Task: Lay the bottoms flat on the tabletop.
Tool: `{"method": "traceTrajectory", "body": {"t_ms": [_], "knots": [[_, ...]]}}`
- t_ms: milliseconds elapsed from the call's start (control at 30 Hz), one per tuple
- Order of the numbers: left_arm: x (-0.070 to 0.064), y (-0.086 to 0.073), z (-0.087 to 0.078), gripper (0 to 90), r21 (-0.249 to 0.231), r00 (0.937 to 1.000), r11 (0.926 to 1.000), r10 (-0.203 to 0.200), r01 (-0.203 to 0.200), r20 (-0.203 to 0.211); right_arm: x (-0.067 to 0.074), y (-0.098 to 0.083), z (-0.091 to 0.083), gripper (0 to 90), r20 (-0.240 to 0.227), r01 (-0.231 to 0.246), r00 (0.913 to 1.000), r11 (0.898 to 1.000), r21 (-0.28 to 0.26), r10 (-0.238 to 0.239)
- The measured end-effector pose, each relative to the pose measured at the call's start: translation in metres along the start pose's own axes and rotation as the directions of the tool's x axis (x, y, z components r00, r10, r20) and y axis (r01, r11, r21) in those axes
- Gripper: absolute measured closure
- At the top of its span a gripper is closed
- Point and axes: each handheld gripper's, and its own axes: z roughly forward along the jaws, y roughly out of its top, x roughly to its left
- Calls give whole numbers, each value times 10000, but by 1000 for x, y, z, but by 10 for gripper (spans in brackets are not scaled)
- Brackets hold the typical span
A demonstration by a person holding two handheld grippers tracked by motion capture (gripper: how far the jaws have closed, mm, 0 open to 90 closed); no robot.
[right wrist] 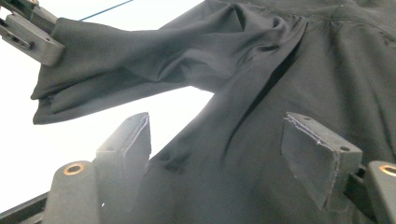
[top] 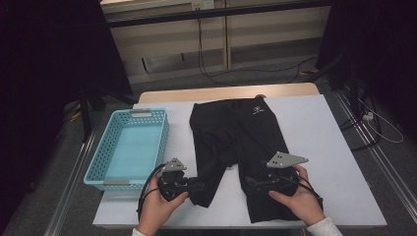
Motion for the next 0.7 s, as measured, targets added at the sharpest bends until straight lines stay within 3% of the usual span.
{"method": "traceTrajectory", "body": {"t_ms": [333, 533, 700], "knots": [[6, -2, -1, 867, -90, 9994, 9995, -313, 314, 113, 5, 0, 4, 254, -91, 142, 9999, 9998, 107, -141], [11, 2, -20, 882, -376, 9993, 9987, -351, 346, -120, 6, 0, 3, 252, -109, 152, 9998, 9999, 39, -152], [21, 0, -36, 882, -676, 9951, 9935, -940, 918, -297, 11, 1, 5, 249, -246, 291, 9993, 9996, 43, -290]]}}
